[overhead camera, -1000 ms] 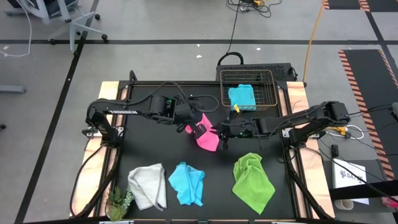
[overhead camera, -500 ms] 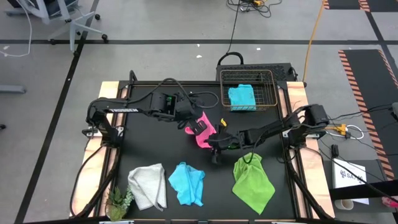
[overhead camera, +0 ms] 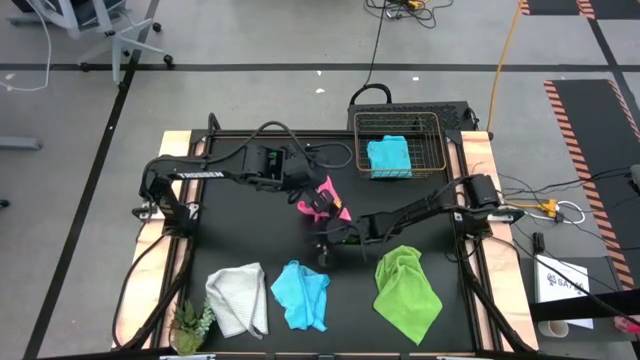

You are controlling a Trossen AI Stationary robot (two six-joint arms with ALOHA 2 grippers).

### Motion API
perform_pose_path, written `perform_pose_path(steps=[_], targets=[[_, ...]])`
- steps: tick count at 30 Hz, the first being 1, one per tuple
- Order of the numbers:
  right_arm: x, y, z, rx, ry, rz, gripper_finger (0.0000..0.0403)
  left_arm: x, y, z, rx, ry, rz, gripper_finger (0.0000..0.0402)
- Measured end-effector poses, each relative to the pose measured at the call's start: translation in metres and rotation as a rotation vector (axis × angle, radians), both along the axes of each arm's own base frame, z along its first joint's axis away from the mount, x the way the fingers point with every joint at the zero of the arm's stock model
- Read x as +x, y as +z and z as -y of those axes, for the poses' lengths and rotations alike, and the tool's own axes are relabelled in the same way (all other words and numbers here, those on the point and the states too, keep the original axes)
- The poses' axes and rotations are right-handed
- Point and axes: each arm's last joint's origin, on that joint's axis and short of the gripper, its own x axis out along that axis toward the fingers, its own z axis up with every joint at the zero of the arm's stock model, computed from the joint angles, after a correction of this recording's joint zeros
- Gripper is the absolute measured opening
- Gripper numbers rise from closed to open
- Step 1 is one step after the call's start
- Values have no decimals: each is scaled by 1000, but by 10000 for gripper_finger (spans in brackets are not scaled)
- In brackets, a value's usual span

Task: Fold microfiber towels
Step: Fold the pink towel

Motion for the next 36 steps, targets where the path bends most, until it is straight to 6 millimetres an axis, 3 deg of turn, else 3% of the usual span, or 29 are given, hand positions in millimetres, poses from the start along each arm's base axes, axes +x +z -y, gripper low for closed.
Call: perform_pose_path(steps=[11,21,36], targets=[[-18,14,23,-243,-255,-182,128,0,0,5,2,-26,-10,5],[-37,31,27,-170,-337,-245,128,-1,-1,5,11,-43,-31,4],[-50,33,28,-157,-415,-312,128,-2,-2,9,19,-68,-46,12]])
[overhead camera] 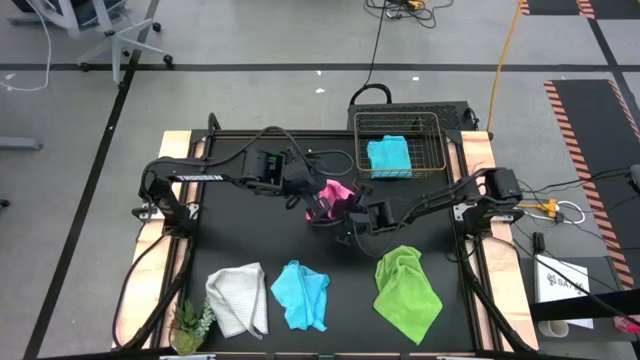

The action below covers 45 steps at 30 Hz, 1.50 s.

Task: Fold microfiber towels
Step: Fold the pink towel

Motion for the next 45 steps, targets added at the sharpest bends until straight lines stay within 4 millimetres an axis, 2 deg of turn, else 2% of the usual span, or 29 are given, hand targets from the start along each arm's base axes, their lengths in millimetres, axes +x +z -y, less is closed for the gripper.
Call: perform_pose_path(steps=[5,12,19,27,33,45], targets=[[-3,4,0,-18,-47,19,128,0,0,0,1,0,0,4],[-3,5,9,-53,-72,16,128,0,0,0,0,0,0,13],[-1,6,19,-72,-72,6,128,0,0,1,0,-3,1,12],[-2,11,21,-160,-32,-31,128,0,0,1,0,-3,2,6],[-3,17,23,-154,-31,-12,128,0,0,1,-2,-1,3,9],[-2,-2,24,-62,13,118,128,0,0,1,-19,10,10,4]])
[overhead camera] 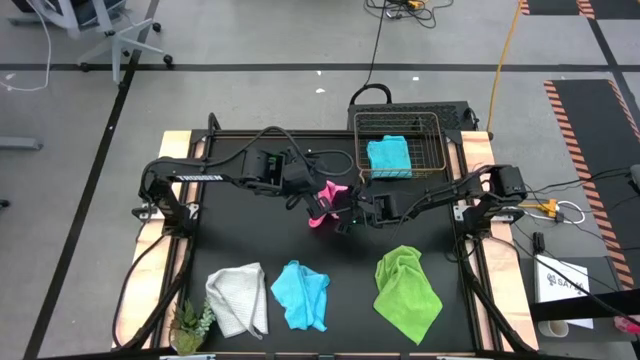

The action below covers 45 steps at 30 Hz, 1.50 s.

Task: Fold microfiber towels
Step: Fold the pink towel

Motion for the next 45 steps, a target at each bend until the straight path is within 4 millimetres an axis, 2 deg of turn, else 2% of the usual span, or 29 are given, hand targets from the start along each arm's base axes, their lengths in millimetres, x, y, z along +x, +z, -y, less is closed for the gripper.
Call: perform_pose_path(steps=[4,6,8,10,12,15,19,23,29,33,40,45], targets=[[-4,-8,5,6,-8,-12,114,0,0,0,-3,3,1,13],[-5,-11,9,66,10,-18,81,0,0,0,-3,2,1,14],[-5,-11,12,156,22,3,29,0,0,1,-2,-2,0,7],[-6,-6,14,213,37,24,10,-1,0,3,0,-7,-8,4],[-9,5,16,239,44,47,3,-3,-2,3,6,-5,-33,6],[-19,34,15,231,76,117,1,-9,-5,2,19,24,-99,4],[-41,76,17,177,126,196,1,-17,-8,-2,70,83,-174,6],[-66,106,29,109,134,240,1,-19,-8,-8,148,126,-197,3],[-90,126,62,-15,91,234,0,-23,-6,-38,287,199,-262,3],[-98,130,82,-3,87,256,0,-28,-6,-65,304,233,-306,5],[-99,138,96,-58,126,314,0,-39,-7,-101,298,289,-378,4],[-100,134,97,-2,169,298,0,-46,-9,-110,225,303,-415,4]])
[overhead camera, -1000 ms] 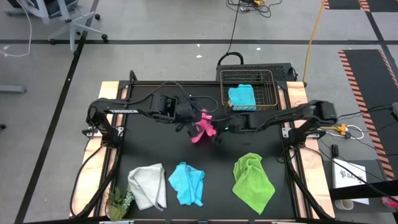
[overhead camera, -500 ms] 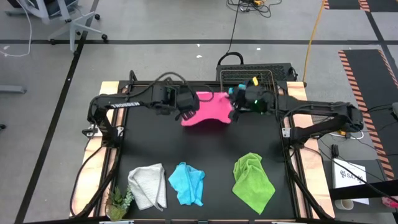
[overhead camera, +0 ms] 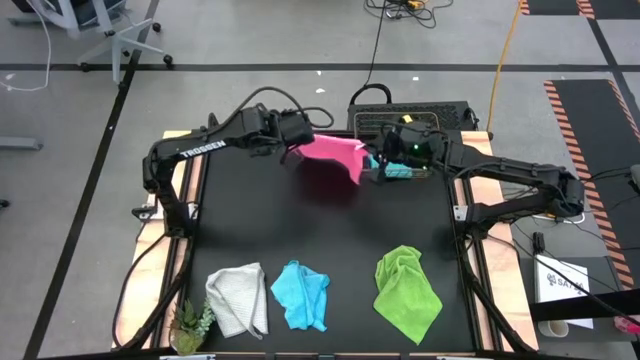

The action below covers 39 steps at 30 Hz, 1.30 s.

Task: Fold microfiber towels
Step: Fold the pink towel

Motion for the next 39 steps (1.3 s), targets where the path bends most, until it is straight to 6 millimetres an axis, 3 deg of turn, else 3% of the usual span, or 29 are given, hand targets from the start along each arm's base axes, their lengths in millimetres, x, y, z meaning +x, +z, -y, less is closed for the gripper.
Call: perform_pose_path(steps=[5,14,19,28,35,39], targets=[[3,-22,-4,132,35,-150,0,2,-17,7,-95,2,-12,3],[23,-50,-34,274,164,-282,0,2,-111,49,-311,-9,-163,2],[38,-74,-59,403,266,-385,0,-1,-143,79,-451,-17,-163,1],[58,-117,-107,621,477,-561,0,0,-170,142,-675,-124,-103,1],[65,-127,-131,806,647,-580,0,-4,-177,178,-778,-157,-81,1],[63,-130,-137,821,675,-572,0,-5,-177,191,-796,-180,-78,1]])
